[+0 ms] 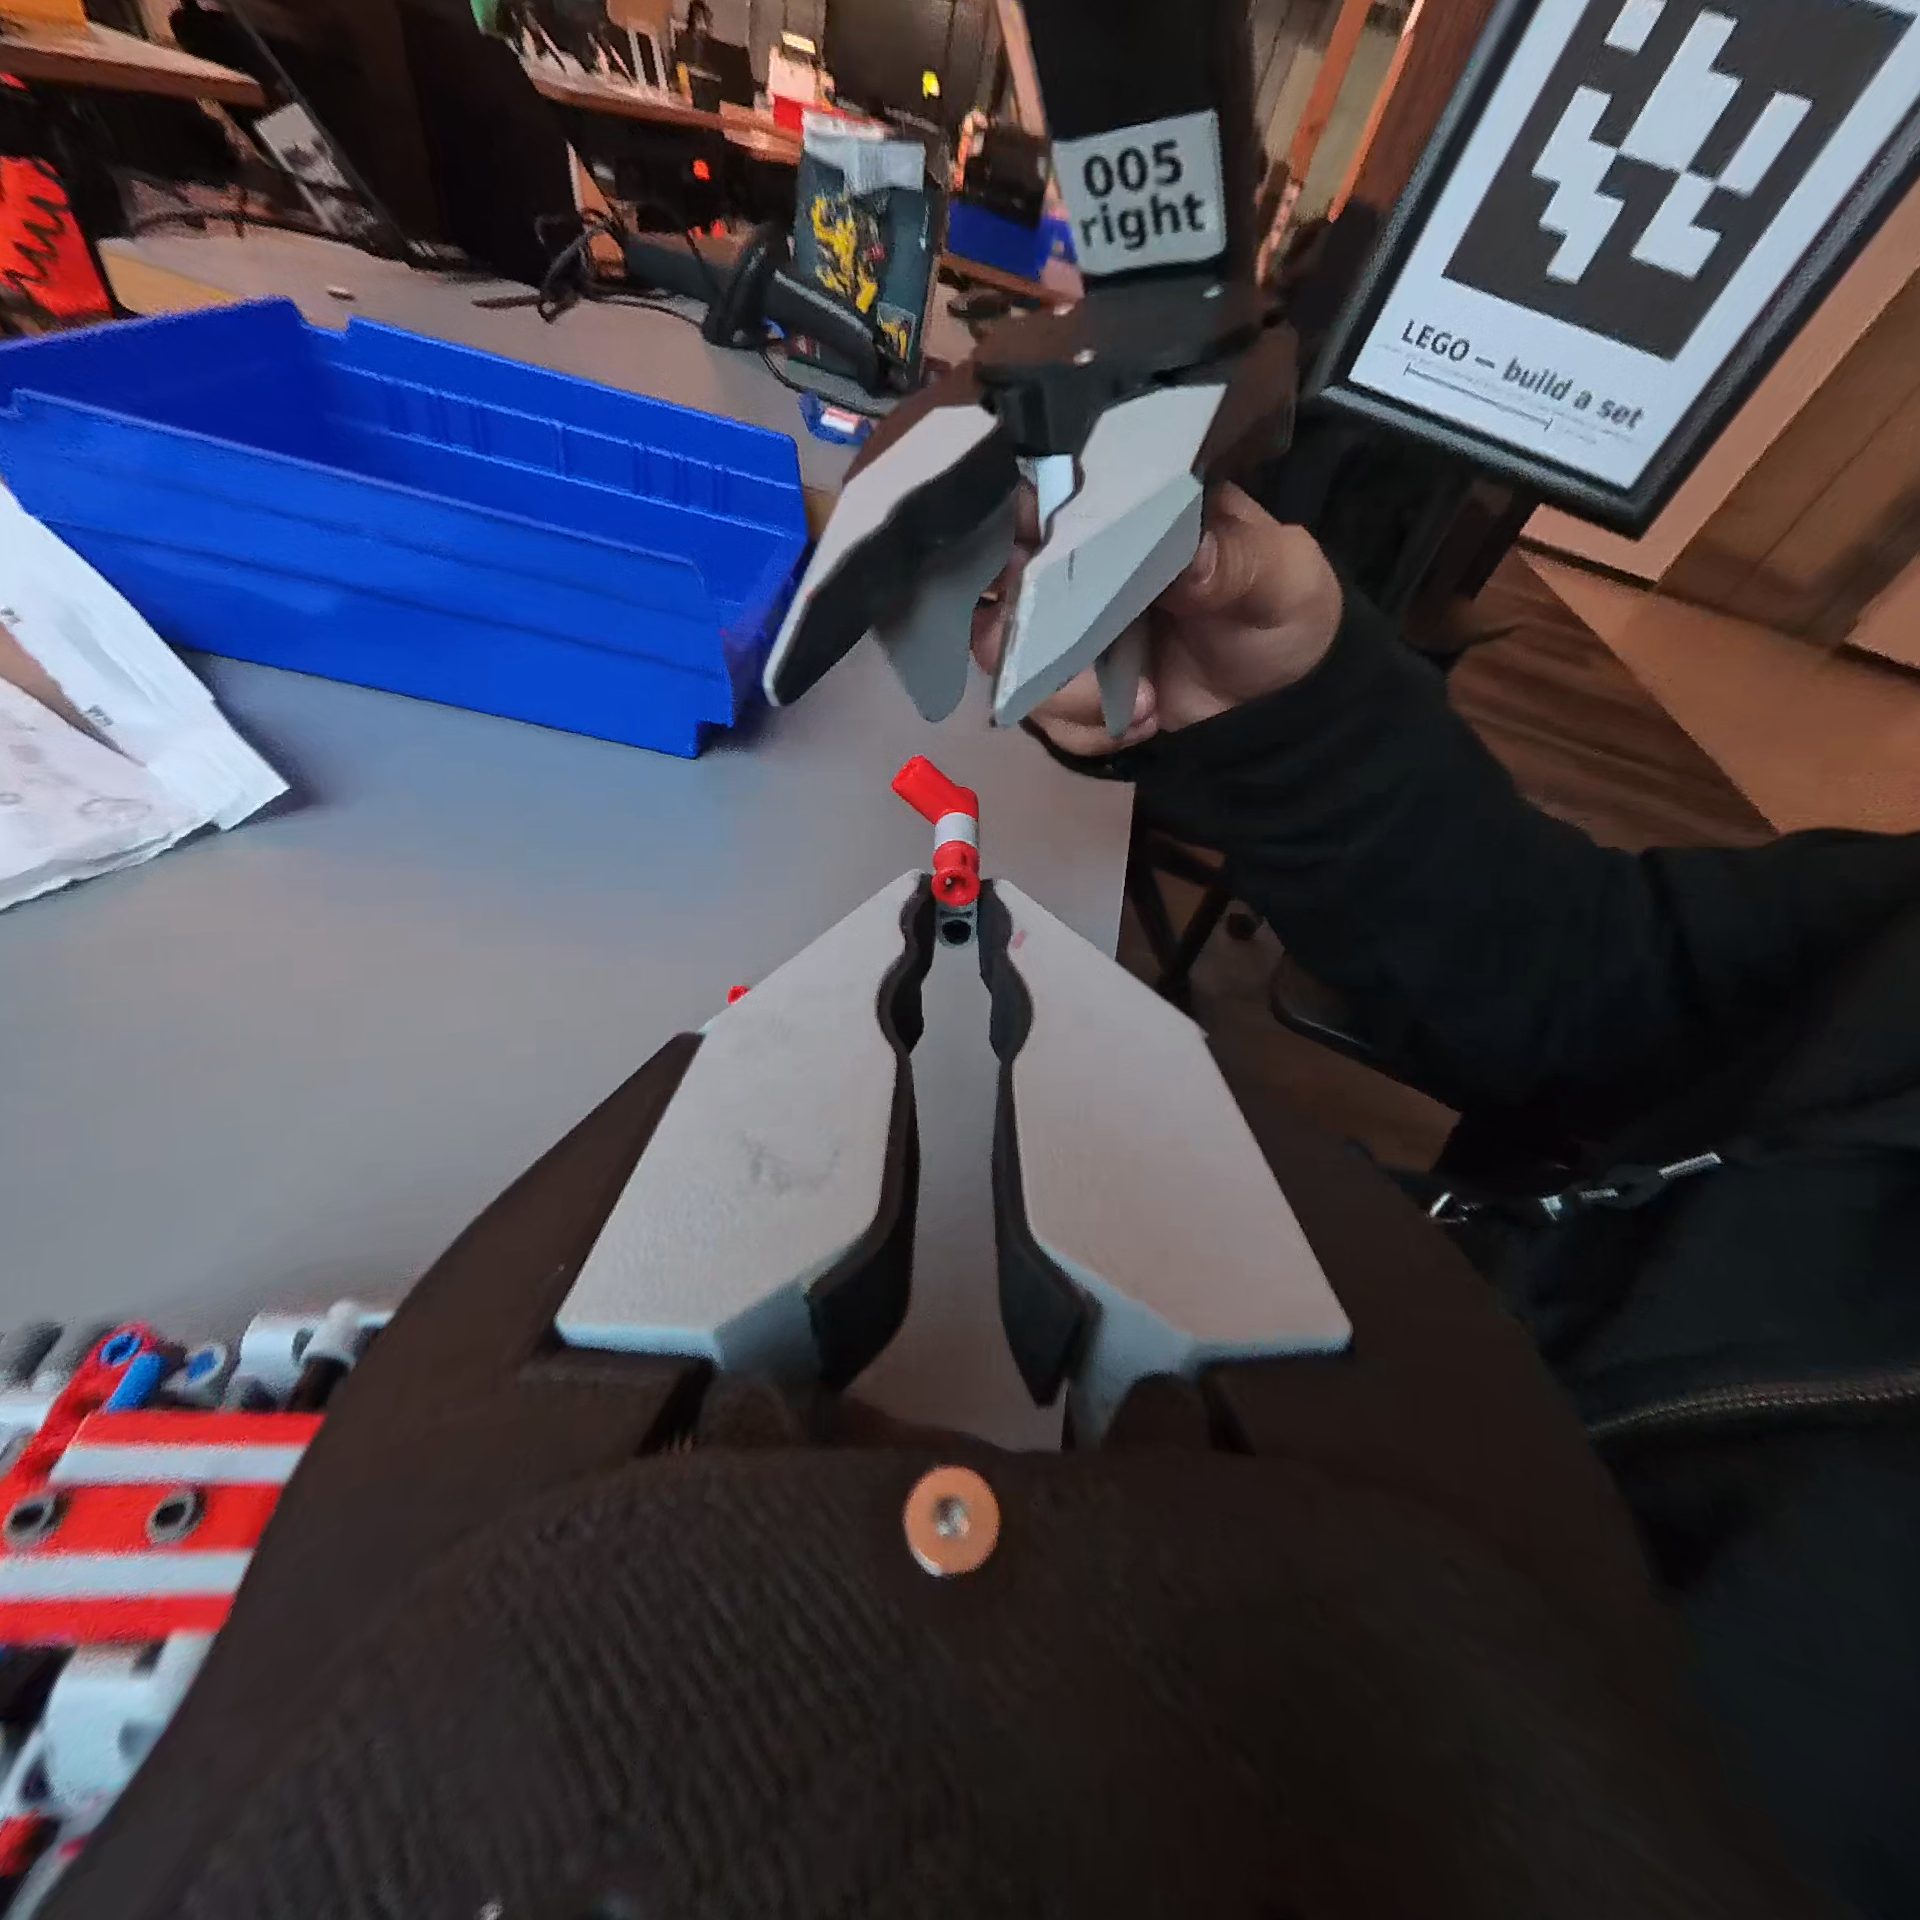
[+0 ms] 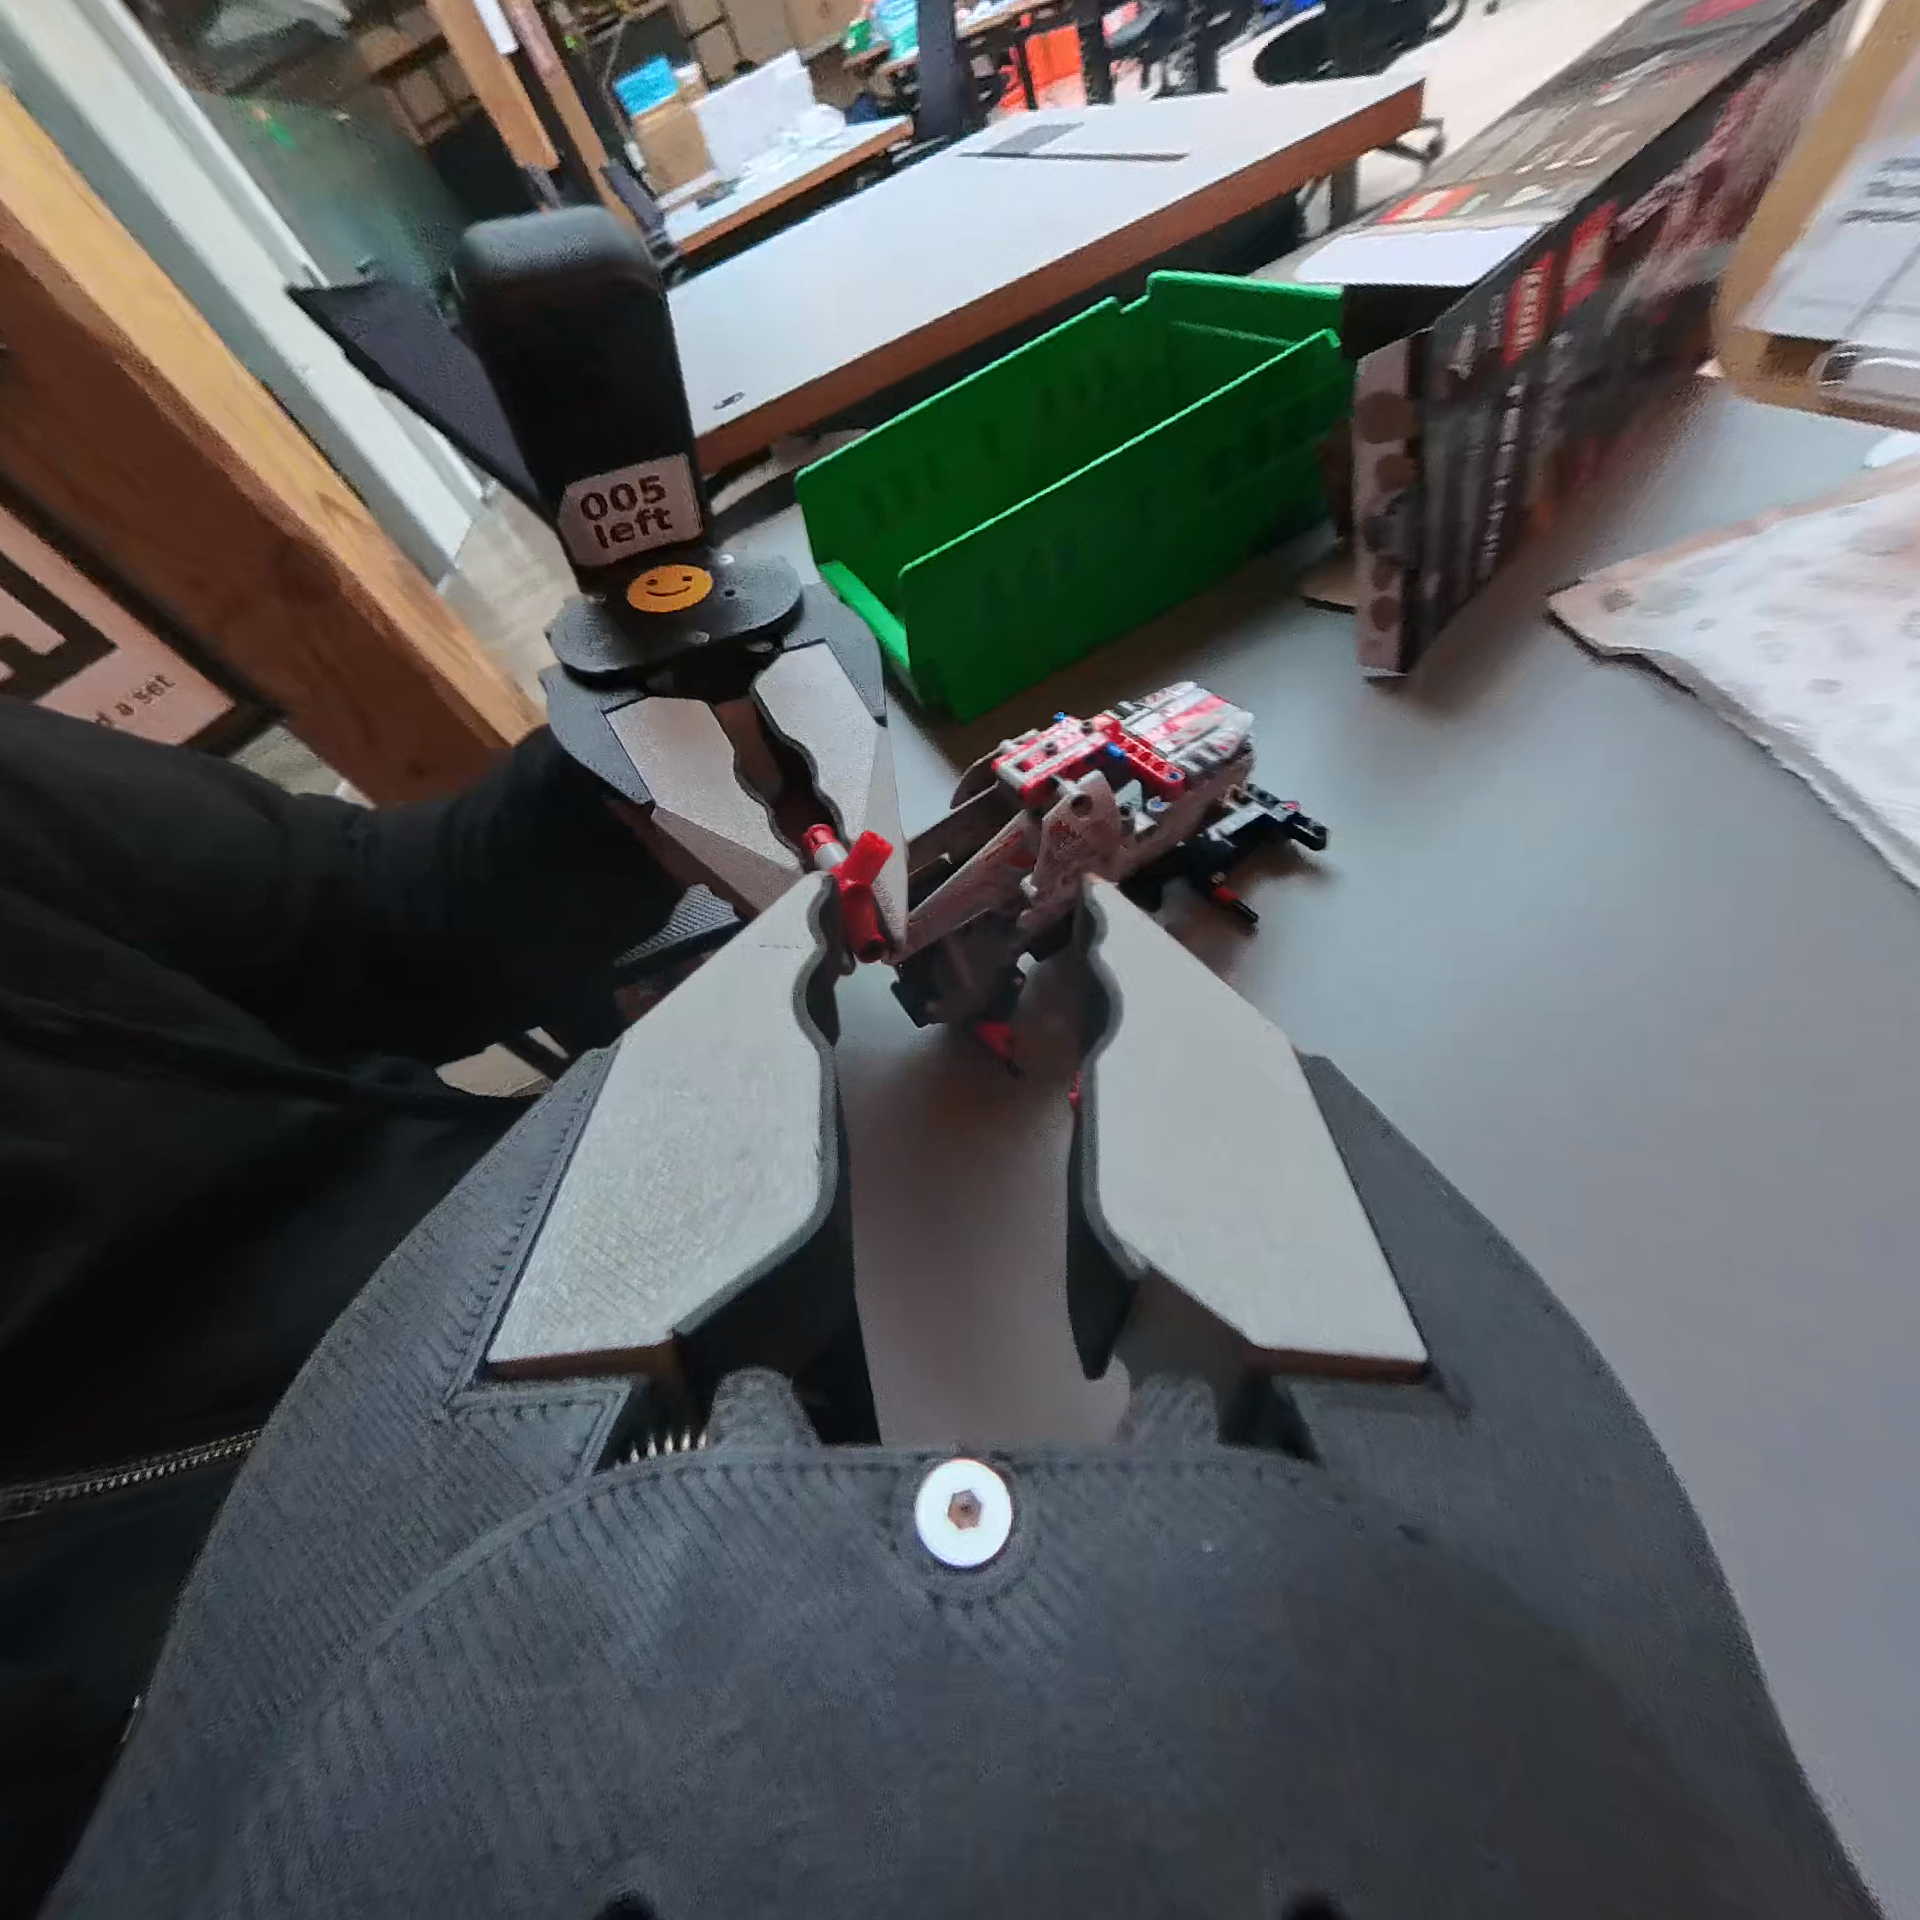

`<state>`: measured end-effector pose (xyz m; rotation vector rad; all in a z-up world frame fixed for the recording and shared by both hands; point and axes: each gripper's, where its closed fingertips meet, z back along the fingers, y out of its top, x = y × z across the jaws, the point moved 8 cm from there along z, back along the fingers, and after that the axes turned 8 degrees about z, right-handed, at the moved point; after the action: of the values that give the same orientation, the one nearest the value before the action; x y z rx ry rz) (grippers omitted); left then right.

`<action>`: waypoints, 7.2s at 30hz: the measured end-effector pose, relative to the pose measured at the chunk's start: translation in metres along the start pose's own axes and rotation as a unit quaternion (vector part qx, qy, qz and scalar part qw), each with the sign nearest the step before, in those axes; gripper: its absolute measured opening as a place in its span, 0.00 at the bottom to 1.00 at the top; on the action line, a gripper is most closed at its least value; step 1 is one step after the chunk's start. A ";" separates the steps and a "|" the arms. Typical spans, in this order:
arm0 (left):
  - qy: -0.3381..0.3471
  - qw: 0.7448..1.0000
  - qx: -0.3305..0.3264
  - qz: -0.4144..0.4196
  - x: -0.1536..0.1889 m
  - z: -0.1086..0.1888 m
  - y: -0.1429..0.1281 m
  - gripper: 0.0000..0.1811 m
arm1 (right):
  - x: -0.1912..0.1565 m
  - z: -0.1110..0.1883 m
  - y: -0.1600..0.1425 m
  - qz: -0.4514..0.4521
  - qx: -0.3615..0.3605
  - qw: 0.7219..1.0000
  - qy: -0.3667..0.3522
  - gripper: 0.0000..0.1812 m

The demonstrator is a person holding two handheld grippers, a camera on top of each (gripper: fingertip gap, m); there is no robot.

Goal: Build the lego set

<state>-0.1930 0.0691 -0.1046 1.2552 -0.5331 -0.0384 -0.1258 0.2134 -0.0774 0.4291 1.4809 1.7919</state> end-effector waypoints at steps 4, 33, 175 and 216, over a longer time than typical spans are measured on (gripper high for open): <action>0.002 0.999 -0.028 -0.036 0.024 0.004 0.010 0.03 | 0.004 0.025 0.001 -0.008 0.016 1.000 -0.024 0.27; 0.080 0.996 -0.006 -0.034 -0.001 0.050 0.003 0.03 | -0.003 -0.067 0.006 -0.073 0.058 0.971 0.219 0.02; 0.041 0.998 0.020 0.046 0.000 0.043 0.000 0.03 | -0.024 -0.057 0.006 0.177 0.022 0.981 0.072 0.09; -0.010 0.977 0.162 0.142 -0.007 0.043 0.006 0.03 | 0.000 -0.058 0.001 -0.038 0.203 0.962 0.178 0.06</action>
<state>-0.2183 0.0348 -0.0931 1.4839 -0.7529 0.2865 -0.1650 0.1732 -0.0926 0.2498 2.1029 1.5562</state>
